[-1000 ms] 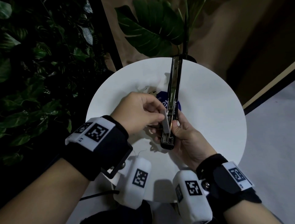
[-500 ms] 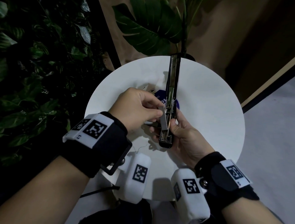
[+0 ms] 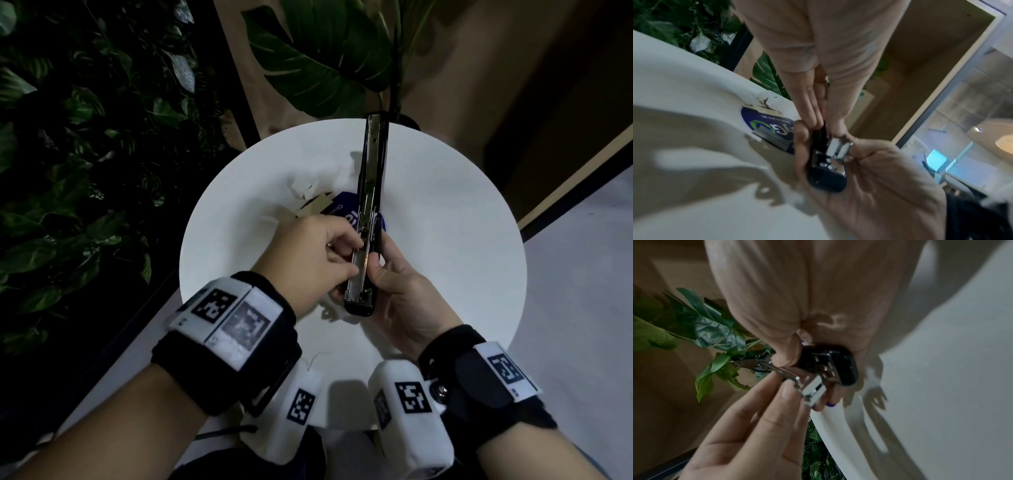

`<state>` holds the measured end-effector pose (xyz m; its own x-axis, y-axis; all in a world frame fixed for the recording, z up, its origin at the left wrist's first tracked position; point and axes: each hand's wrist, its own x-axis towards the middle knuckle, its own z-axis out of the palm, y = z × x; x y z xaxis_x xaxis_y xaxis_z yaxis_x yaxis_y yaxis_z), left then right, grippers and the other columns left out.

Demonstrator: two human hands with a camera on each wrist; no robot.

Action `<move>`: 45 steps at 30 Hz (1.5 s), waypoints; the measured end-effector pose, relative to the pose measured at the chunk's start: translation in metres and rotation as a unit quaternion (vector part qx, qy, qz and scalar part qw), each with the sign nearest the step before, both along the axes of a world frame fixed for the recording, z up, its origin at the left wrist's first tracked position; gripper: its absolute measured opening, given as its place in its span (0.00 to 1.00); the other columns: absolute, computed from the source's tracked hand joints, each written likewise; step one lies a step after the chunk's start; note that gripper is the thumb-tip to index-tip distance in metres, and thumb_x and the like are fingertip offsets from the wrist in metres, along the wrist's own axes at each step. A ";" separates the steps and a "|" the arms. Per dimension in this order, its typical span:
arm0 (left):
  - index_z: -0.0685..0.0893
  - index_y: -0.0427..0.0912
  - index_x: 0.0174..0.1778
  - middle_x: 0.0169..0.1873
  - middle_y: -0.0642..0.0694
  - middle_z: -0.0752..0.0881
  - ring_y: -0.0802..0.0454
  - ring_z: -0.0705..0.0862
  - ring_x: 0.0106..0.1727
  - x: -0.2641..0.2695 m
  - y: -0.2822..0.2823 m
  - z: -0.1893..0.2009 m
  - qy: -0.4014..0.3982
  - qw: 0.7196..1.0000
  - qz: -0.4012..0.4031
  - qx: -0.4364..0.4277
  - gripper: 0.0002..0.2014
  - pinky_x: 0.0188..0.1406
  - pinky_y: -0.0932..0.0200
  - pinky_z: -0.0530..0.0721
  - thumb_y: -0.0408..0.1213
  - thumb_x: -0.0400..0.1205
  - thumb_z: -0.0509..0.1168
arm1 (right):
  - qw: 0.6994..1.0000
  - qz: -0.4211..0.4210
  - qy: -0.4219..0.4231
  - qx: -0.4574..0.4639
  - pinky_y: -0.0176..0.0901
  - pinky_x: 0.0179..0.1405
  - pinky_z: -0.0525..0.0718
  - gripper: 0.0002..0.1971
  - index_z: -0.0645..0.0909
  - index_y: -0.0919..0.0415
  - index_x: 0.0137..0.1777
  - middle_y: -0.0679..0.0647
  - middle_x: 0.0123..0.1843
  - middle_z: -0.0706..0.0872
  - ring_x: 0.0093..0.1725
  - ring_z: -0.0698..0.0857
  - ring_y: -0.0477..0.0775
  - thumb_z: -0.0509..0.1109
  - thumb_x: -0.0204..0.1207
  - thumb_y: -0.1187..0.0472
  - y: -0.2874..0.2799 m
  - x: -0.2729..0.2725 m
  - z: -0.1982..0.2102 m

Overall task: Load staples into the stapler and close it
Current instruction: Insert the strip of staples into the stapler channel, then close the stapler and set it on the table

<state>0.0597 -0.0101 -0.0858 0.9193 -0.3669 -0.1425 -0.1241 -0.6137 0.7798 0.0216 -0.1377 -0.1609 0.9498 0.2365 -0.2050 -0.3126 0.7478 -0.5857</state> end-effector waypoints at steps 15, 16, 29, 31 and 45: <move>0.81 0.48 0.57 0.52 0.52 0.84 0.53 0.86 0.44 0.027 0.002 0.011 -0.029 0.998 0.060 -0.009 0.12 0.43 0.69 0.84 0.36 0.78 0.67 | 1.000 -0.003 0.014 -0.005 0.52 0.49 0.83 0.20 0.77 0.53 0.67 0.56 0.47 0.89 0.39 0.88 0.59 0.58 0.77 0.65 0.000 0.001 -0.002; 0.77 0.49 0.64 0.56 0.53 0.82 0.53 0.85 0.48 0.039 0.001 0.012 -0.005 0.995 0.097 -0.023 0.18 0.49 0.66 0.85 0.39 0.78 0.67 | 1.000 -0.005 0.017 -0.004 0.52 0.49 0.81 0.19 0.78 0.53 0.66 0.55 0.46 0.89 0.38 0.88 0.59 0.59 0.77 0.66 0.000 0.001 -0.003; 0.86 0.43 0.54 0.50 0.45 0.89 0.60 0.87 0.46 0.074 -0.006 0.044 0.032 0.989 -0.040 -0.135 0.13 0.48 0.65 0.89 0.27 0.74 0.71 | 0.995 -0.026 0.091 0.030 0.43 0.31 0.83 0.15 0.78 0.55 0.62 0.57 0.45 0.81 0.35 0.81 0.57 0.51 0.84 0.65 -0.002 0.002 0.005; 0.86 0.35 0.57 0.49 0.45 0.89 0.65 0.87 0.45 0.053 -0.002 0.042 0.028 0.991 -0.089 -0.095 0.18 0.51 0.76 0.85 0.23 0.71 0.73 | 0.993 -0.047 0.105 0.041 0.44 0.31 0.81 0.15 0.77 0.56 0.62 0.57 0.45 0.81 0.35 0.81 0.56 0.51 0.85 0.62 -0.001 0.003 0.007; 0.73 0.45 0.70 0.67 0.50 0.77 0.53 0.83 0.59 -0.009 0.004 -0.025 -0.222 0.961 -0.083 0.140 0.36 0.54 0.63 0.82 0.39 0.63 0.74 | 0.991 -0.061 0.073 -0.098 0.48 0.47 0.85 0.16 0.68 0.63 0.69 0.63 0.54 0.85 0.49 0.87 0.57 0.59 0.83 0.60 0.009 0.006 0.019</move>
